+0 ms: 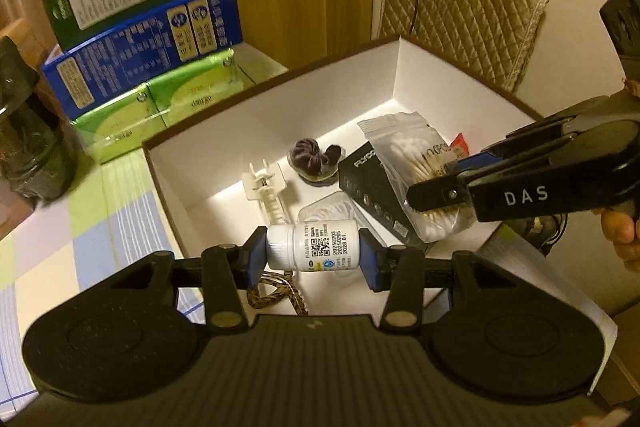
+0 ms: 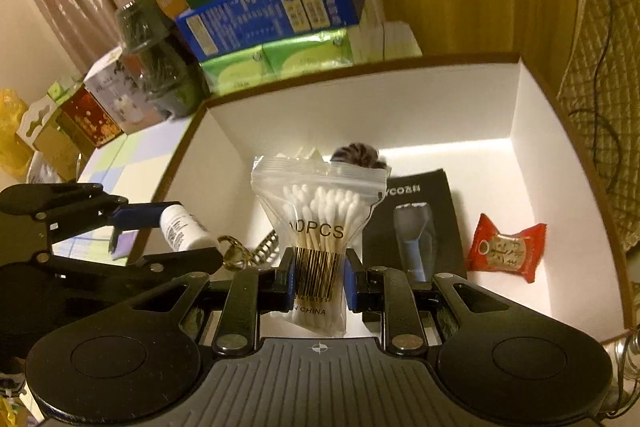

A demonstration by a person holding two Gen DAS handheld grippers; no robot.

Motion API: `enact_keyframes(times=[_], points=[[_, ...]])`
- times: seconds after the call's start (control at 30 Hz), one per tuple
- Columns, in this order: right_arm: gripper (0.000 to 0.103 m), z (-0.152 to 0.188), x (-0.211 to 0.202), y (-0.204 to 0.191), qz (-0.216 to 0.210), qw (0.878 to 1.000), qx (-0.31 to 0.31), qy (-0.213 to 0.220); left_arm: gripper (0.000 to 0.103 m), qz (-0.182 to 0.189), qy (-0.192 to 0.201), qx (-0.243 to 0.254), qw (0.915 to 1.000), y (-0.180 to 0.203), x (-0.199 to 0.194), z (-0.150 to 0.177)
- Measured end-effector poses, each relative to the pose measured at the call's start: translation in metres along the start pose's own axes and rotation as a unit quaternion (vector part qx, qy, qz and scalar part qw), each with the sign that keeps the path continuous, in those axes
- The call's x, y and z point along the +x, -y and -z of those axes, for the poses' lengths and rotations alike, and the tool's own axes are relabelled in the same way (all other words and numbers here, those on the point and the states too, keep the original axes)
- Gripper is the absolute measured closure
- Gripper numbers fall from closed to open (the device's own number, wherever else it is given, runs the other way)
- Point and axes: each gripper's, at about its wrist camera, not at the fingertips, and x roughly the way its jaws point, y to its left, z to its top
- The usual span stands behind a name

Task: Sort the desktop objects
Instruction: 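Carry the pill bottle with the left gripper while the right carries the swab bag over the box, then lower and release the pill bottle with the left gripper while the right releases the swab bag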

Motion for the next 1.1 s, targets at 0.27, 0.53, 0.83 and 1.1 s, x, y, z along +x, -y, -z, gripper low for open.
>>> enact_keyframes(times=[0.27, 0.53, 0.83, 1.1], points=[[0.083, -0.004, 0.017, 0.01, -0.007, 0.999, 0.007, -0.031, 0.061, 0.01, -0.042, 0.009, 0.999, 0.001, 0.032, -0.003], [0.082, -0.004, 0.027, 0.012, -0.015, 0.999, 0.005, -0.047, 0.061, 0.02, -0.081, 0.018, 0.9964, 0.002, 0.055, -0.003], [0.082, -0.003, 0.028, 0.016, -0.016, 0.998, 0.003, -0.059, 0.062, 0.029, -0.089, 0.022, 0.9954, 0.004, 0.062, -0.002], [0.082, -0.004, 0.028, 0.012, -0.019, 0.998, -0.007, -0.062, 0.057, 0.022, -0.087, 0.018, 0.9958, -0.002, 0.059, -0.002]])
